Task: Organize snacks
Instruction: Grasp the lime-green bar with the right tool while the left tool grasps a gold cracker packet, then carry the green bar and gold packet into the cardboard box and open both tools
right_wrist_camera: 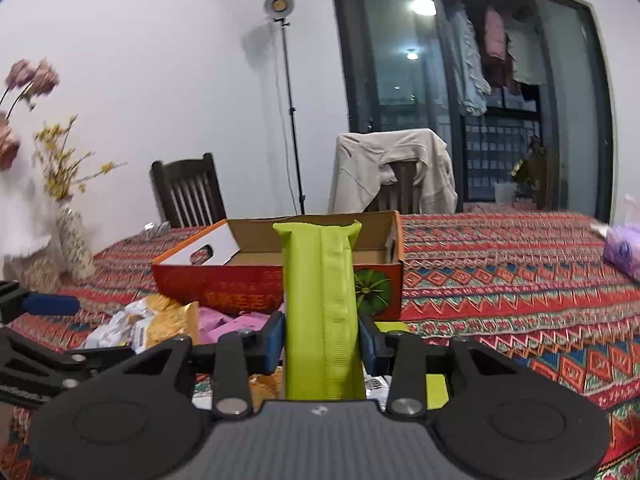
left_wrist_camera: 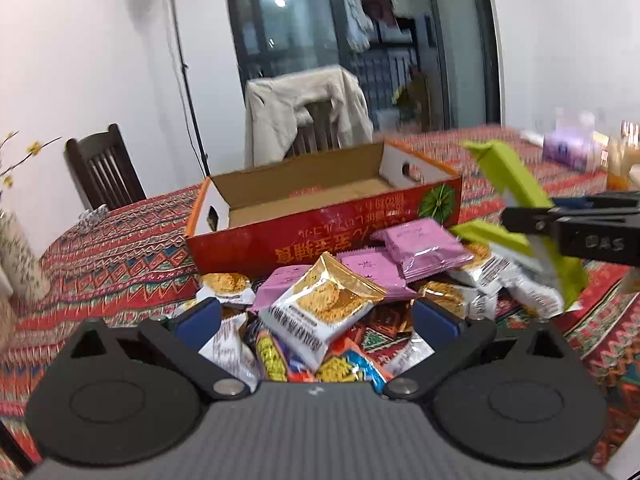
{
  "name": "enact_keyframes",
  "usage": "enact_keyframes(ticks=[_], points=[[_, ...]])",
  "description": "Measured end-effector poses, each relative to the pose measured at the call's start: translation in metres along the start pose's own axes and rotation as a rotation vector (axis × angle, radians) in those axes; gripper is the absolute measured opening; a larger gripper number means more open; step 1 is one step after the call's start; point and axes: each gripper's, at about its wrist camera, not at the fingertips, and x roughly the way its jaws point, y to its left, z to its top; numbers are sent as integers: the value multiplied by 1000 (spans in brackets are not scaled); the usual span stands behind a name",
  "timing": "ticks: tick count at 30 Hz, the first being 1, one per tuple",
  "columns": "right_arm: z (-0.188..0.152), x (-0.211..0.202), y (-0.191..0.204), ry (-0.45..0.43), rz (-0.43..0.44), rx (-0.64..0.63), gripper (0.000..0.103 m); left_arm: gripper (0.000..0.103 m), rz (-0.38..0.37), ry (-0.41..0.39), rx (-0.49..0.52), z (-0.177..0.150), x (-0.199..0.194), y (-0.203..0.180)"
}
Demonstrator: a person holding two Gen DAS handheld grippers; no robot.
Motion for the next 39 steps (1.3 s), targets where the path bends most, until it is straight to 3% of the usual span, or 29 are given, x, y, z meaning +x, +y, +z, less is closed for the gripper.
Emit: enact_keyframes(ticks=[3,6,11,14,16,18,29,34,39], points=[[-3,5,-8,9,11,24,37,103,5,89,62,8,27,-8],[-8,12,-12,16,21,27,37,103,33,130,113,8,46,-12],[-12,25,-16,39,51,37,37,98,-12,170,75,11,66,-5],[-14,27,-15,37,69,35,37,74,-15,190,19,11,73,2],[-15,28,-16,40,75,42,37,52,-22,203,-14,9,77,5],[-16,29,-17,50,75,49,37,47,-19,186,-17,8,72,6],[3,18,-6,31,45,-17,37,46,-51,44,-68,28,30,13],[45,22,-2,-18,6,-18,37,46,-56,-69,-108,61,22,22],[101,54,4,-64,-5,-19,37,46,-32,-144,-196,107,36,40]])
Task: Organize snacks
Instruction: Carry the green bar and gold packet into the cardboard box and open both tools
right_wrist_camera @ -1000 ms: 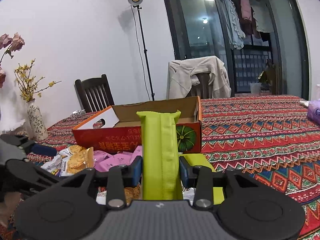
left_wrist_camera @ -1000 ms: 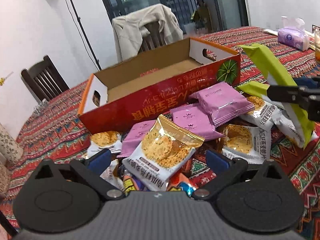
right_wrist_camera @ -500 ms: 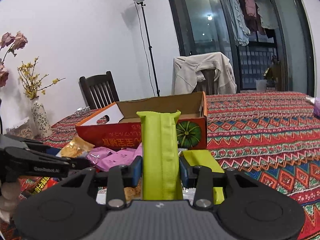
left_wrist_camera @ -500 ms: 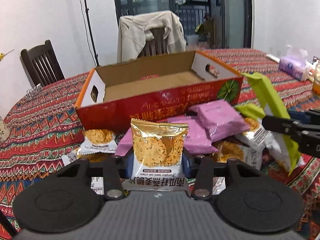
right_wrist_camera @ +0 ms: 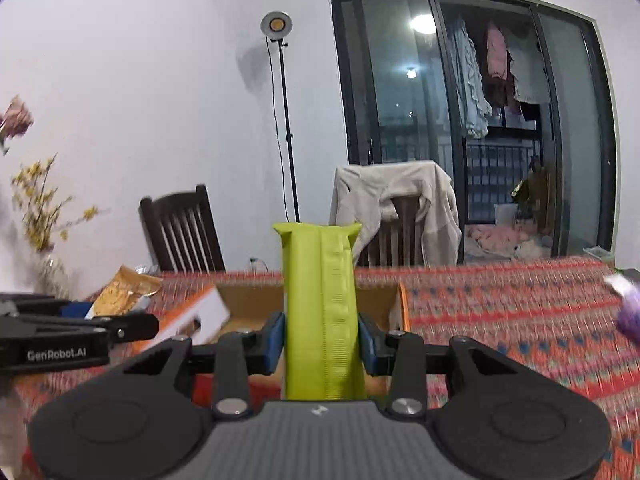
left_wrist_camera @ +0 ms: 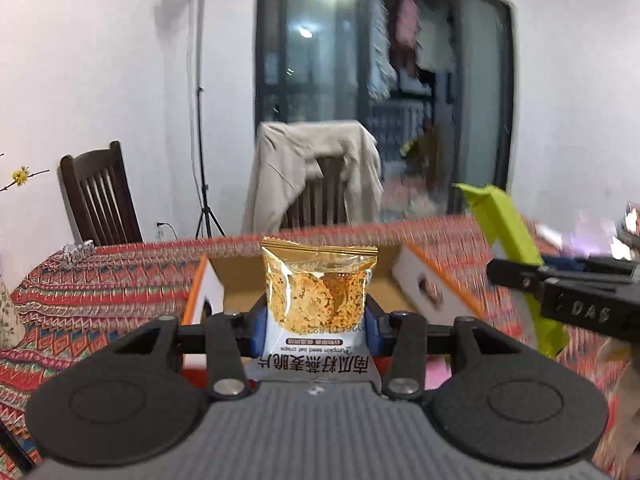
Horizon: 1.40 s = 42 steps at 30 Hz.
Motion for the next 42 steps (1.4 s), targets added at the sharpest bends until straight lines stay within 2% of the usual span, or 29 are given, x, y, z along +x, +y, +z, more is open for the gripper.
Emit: enact_keyframes(ticks=[3,5,8,11,14,18,23,24,25,27,29,33,37,42], points=[[27,34,3,-8,-17,13,37,46,12,-45,-58,27,19,7],[37,59,2,3,-38,40,37,46,50,-76,-63,39,35,9],[41,103,-2,54,-88,73,37,47,62,-33,-46,47,71,16],[29,136,-9,120,-130,81,37,46,147,18,-64,40,103,31],[11,150,-20,114,-148,123,37,46,248,79,-93,22,125,46],[-5,163,-26,144,-164,120,37,46,230,138,-132,16,146,63],[-20,169,-17,191,-165,59,39,47,170,197,-105,4,156,61],[-21,169,-14,188,-176,41,46,57,150,208,-105,2,158,60],[-20,168,-13,186,-188,31,56,79,136,214,-114,1,157,60],[-16,163,-14,161,-189,38,101,98,144,189,-127,0,150,61],[-11,154,-14,124,-173,52,103,103,150,146,-121,4,139,60],[4,140,-14,101,-159,72,103,103,103,122,-171,15,128,57],[17,118,-11,84,-137,47,103,103,139,105,-180,26,106,51],[15,78,-5,79,-133,2,103,103,130,70,-185,31,66,42]])
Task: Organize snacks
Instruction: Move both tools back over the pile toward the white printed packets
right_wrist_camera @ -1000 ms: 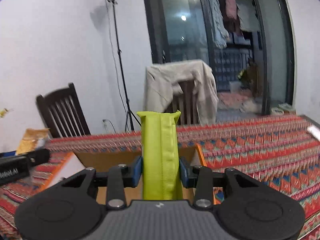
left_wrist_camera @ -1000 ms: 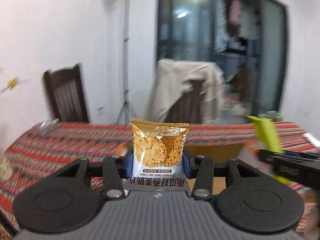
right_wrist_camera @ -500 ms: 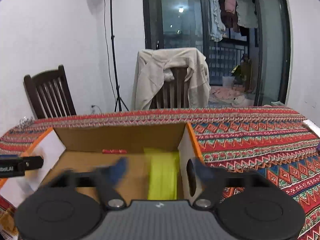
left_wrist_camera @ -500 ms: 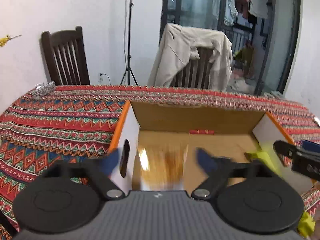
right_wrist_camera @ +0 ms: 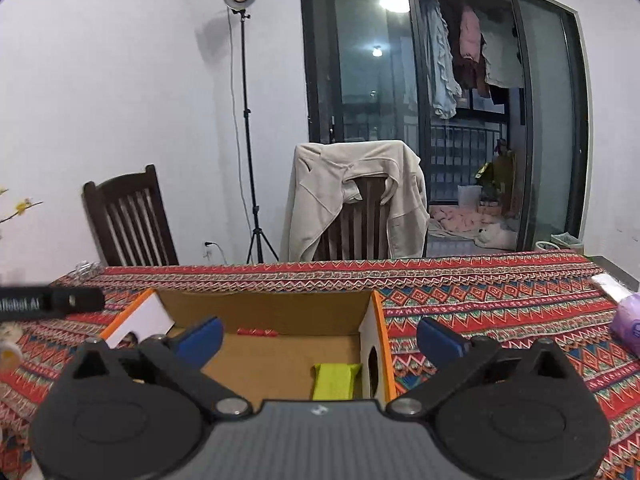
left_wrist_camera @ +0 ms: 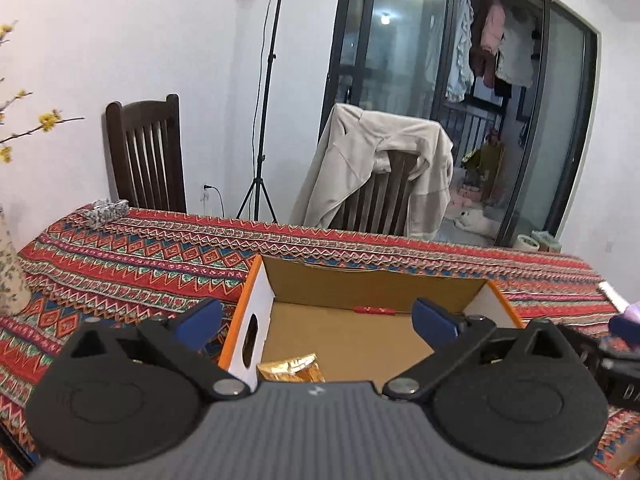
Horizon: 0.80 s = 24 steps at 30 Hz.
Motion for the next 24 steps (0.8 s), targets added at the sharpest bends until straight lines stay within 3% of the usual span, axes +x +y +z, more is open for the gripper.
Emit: enact_keyframes(ticks=[9,18,24], points=[[-33,-61,2,42,3,-92,103,103,-21,-20,35,-39,-63,-5],[-103,-102,-15,111,-7,-69,102,103,9,-27,-15,-117,-110,30],[-141,-119,-22,159,5,-17,80,103,2,-60,-70,-158,-133,57]])
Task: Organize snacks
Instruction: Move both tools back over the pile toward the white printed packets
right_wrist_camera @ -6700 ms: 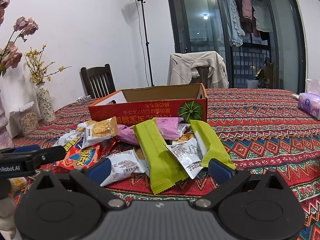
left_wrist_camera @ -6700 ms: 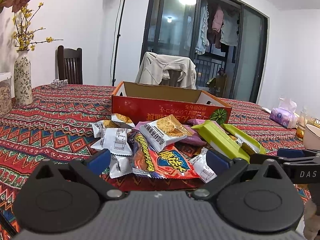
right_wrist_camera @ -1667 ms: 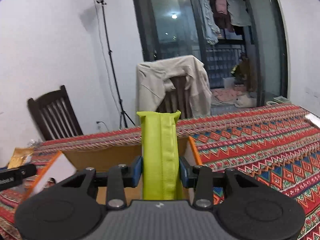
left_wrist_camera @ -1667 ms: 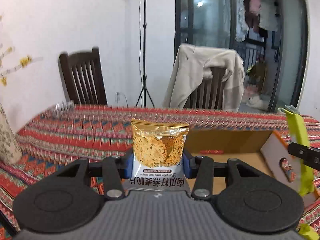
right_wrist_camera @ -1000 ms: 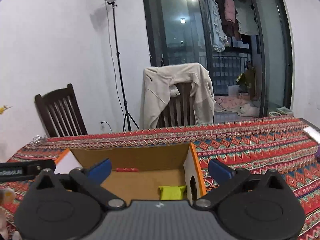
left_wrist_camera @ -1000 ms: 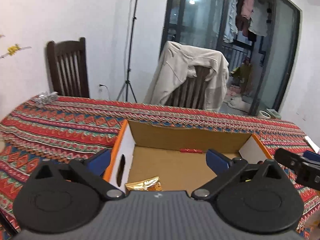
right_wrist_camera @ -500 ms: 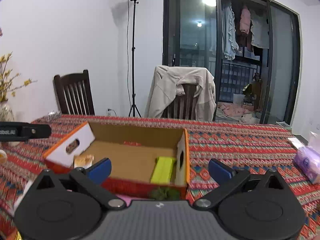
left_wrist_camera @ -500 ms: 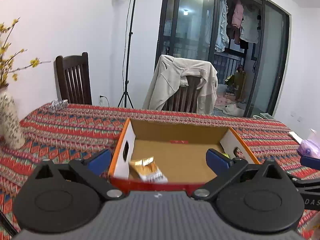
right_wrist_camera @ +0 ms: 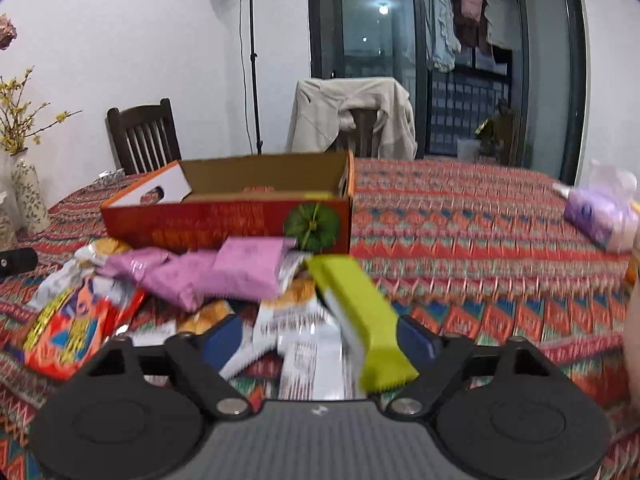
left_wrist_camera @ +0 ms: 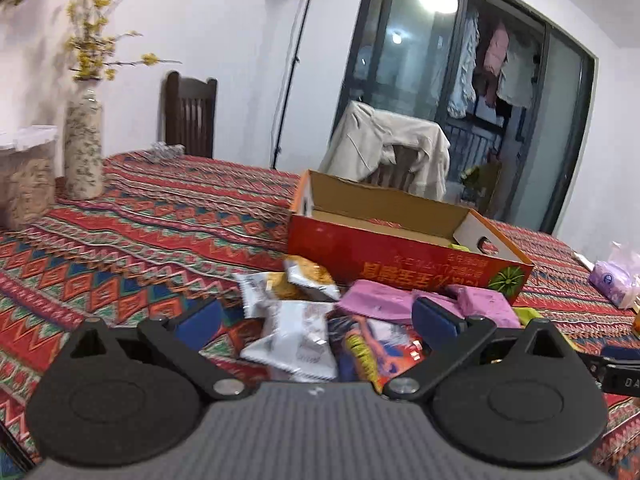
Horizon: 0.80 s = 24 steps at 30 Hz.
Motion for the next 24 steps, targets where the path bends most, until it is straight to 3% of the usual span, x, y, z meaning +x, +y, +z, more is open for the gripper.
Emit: enact_keyframes(ticks=[4,9,15,18,24], points=[[-14,-2,-6,13,31,33,65,103,-9,-41,-21,-10,-7,17],[-22,12,-3,67,27,51,64,103,20,-25,-57,-20,-1,28],[-27,22,-3,81,-24,48,63,103,-12,-30,-72,-22,1,32],[-28,21,-1,73,-11,29,53,103,-27,-24,-91,-22,2,34],[-28,18,2,56,10,17,43,103,-34,-20,-106,-23,3,37]])
